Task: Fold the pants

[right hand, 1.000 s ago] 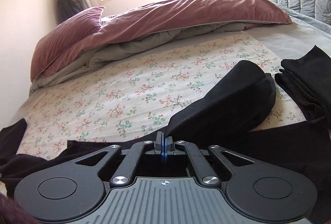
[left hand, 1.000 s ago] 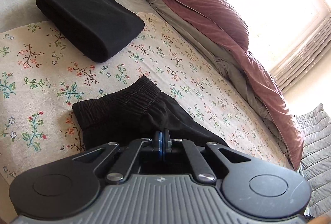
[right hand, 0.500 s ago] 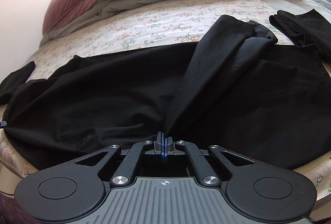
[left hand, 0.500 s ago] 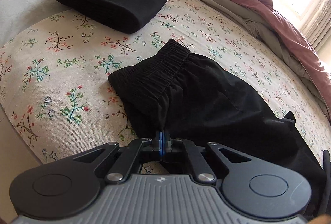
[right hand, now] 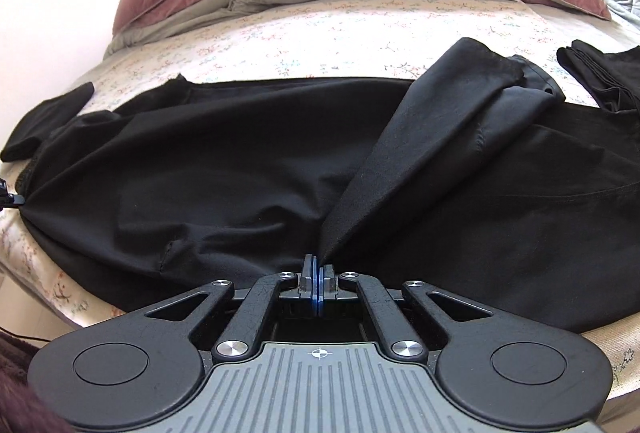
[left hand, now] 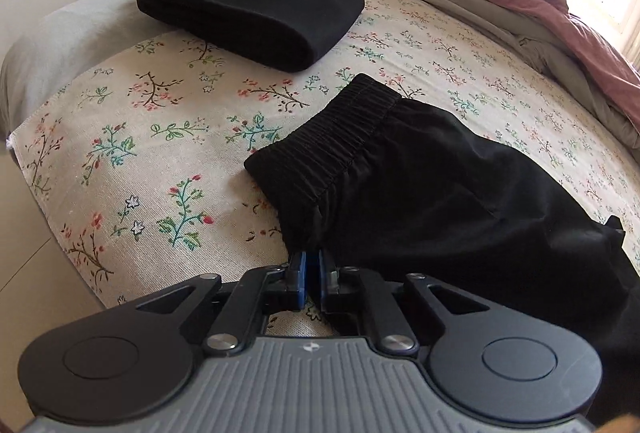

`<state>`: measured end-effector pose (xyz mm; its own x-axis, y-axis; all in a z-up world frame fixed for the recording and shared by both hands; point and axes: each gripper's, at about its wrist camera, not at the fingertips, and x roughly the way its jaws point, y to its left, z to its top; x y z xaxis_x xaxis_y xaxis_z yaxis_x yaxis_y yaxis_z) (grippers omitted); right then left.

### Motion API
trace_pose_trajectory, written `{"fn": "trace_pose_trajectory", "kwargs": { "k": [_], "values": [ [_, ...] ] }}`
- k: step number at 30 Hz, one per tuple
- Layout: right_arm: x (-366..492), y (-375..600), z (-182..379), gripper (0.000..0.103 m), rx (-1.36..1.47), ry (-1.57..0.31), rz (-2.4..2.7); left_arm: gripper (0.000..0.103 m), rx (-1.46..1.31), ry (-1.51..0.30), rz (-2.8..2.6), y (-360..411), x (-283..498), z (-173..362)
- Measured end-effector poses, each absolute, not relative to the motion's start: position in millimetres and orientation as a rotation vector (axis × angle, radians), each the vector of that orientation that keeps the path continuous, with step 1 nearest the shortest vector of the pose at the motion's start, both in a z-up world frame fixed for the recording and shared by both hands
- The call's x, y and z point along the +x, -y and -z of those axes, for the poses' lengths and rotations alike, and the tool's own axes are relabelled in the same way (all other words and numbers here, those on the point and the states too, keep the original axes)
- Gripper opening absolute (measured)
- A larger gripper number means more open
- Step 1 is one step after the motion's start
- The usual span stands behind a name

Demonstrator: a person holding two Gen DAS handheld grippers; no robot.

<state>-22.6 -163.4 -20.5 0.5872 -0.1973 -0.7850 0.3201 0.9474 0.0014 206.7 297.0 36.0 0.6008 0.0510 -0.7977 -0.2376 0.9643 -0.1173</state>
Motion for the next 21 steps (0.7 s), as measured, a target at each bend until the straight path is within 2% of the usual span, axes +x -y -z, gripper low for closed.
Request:
{"fn": "trace_pose_trajectory", "kwargs": {
  "k": [2,3,4,5,6,7,10,16,21],
  "values": [
    [-24.0,166.6,17.7,0.009,0.160,-0.908,0.298,0.047,-0.188,-0.894,-0.175,-290.6,201.3,-45.8],
    [-24.1,168.5,13.0,0.017,0.166,-0.912,0.299,0.054,-0.171,-0.875,-0.174,-286.7,197.2,-51.7],
    [-24.5,170.9,6.6,0.030,0.167,-0.907,0.295,0.064,-0.149,-0.853,-0.174,-282.1,192.3,-57.9],
    [-25.2,173.1,-0.7,0.040,0.162,-0.891,0.298,0.069,-0.128,-0.837,-0.173,-277.5,188.4,-62.8],
    [-26.1,176.0,-8.7,0.057,0.153,-0.871,0.309,0.071,-0.097,-0.818,-0.169,-268.7,182.5,-70.0],
    [-26.8,179.3,-16.6,0.060,0.140,-0.850,0.325,0.074,-0.078,-0.805,-0.155,-260.9,177.4,-75.8],
    [-22.5,196.4,-35.7,0.060,0.121,-0.810,0.367,0.081,-0.053,-0.780,-0.075,-231.6,164.6,-90.7],
    [-14.2,254.9,-48.6,0.060,0.204,-0.796,0.469,0.089,-0.004,-0.776,0.186,-140.0,145.6,-104.2],
    [-15.4,312.8,-57.6,0.060,0.250,-0.785,0.529,0.092,0.106,-0.772,0.377,-45.2,137.7,-104.9]
  ]
}}
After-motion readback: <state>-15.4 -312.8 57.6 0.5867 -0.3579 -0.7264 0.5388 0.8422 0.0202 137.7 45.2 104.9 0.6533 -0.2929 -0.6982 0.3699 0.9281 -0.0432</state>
